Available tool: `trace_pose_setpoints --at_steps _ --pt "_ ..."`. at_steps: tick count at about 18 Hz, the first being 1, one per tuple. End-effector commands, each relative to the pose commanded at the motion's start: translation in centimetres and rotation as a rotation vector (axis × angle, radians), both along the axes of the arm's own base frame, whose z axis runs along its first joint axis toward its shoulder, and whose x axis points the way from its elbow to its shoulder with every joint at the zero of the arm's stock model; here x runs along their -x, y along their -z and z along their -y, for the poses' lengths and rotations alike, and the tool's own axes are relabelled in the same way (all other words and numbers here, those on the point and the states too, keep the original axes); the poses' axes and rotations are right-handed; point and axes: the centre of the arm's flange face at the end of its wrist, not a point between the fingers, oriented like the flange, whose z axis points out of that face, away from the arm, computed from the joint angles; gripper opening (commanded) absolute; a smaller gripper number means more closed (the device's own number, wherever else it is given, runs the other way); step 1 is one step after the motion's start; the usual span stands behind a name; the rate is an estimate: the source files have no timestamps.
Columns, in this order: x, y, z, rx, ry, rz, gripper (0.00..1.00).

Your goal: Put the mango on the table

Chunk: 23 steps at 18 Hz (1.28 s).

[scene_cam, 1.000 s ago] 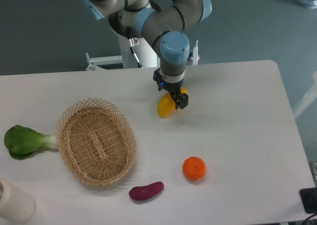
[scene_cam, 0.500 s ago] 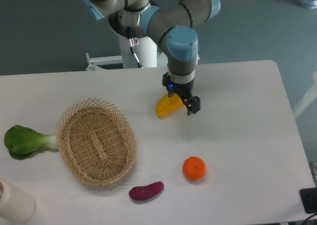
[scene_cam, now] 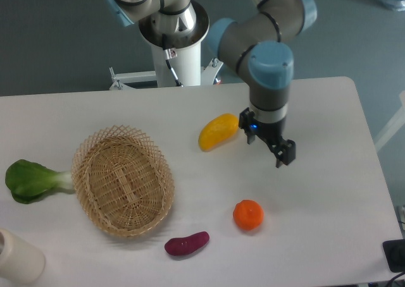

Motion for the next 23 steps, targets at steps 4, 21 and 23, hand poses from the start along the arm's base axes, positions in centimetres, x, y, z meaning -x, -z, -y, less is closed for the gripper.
trace_pose_setpoints --at_steps 4,21,23 --pt "2.2 -0.7 -0.5 -0.011 -0.009 -0.019 1.00" --pt "3.2 0.2 -0.1 0.021 -0.014 0.027 1.00" --pt "3.2 0.3 -0.2 0.022 -0.013 0.028 1.00"
